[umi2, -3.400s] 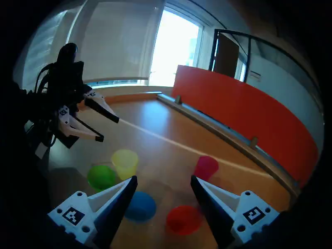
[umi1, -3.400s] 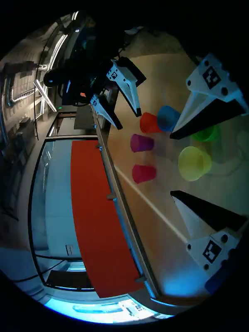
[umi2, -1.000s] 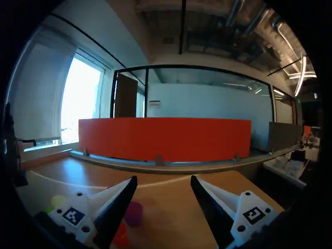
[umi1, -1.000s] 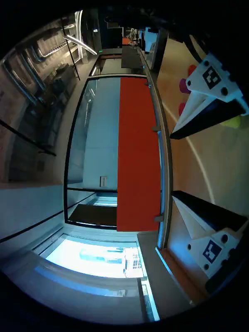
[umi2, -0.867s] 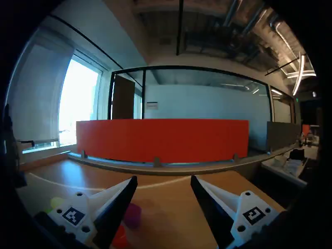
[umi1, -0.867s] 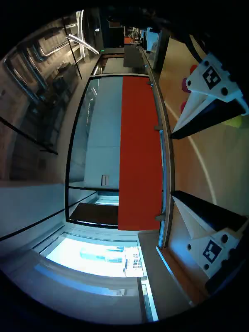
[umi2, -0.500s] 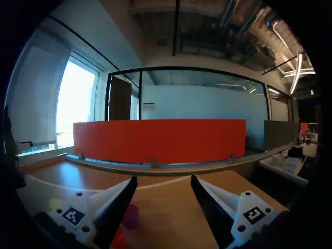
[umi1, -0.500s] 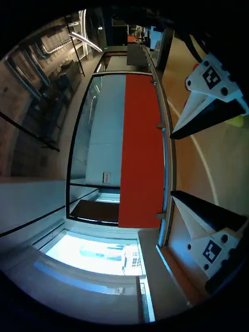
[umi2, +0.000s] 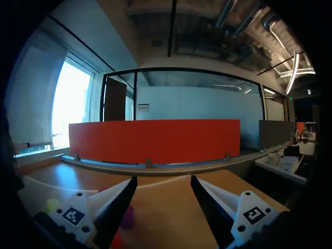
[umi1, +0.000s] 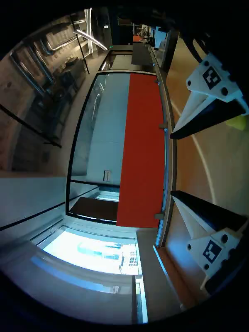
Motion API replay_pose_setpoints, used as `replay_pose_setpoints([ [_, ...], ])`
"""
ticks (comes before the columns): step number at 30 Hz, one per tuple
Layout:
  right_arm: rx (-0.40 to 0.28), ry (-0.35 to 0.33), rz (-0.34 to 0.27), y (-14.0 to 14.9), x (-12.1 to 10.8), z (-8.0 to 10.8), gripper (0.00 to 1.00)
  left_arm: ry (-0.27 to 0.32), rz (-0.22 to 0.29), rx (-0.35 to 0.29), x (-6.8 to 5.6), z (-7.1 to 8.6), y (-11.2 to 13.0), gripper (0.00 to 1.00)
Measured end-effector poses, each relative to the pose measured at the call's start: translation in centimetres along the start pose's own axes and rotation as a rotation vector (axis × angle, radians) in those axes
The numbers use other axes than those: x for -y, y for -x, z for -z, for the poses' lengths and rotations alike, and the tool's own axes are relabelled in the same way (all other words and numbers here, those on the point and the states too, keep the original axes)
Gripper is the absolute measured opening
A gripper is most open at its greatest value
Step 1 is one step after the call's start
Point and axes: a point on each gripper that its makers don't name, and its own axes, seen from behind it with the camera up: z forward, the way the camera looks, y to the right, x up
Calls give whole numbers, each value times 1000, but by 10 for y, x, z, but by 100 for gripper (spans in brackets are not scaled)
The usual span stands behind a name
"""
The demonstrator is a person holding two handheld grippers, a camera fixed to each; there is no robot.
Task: Pour water
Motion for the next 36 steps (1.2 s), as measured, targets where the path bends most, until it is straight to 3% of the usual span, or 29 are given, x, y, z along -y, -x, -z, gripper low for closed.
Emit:
replay_pose_setpoints([
  [9, 2, -2, 11, 8, 3, 3, 100, -23, 15, -12, 4, 5, 5, 91],
  [16, -2, 5, 22, 20, 5, 6, 100, -44, 44, -4, 12, 10, 26, 91],
  [24, -4, 26, 62, 36, 6, 9, 100, -79, 21, -14, 21, 14, 44, 91],
  [36, 13, 47, 69, 48, 5, 16, 100, -119, -5, -42, 25, 23, 61, 91],
])
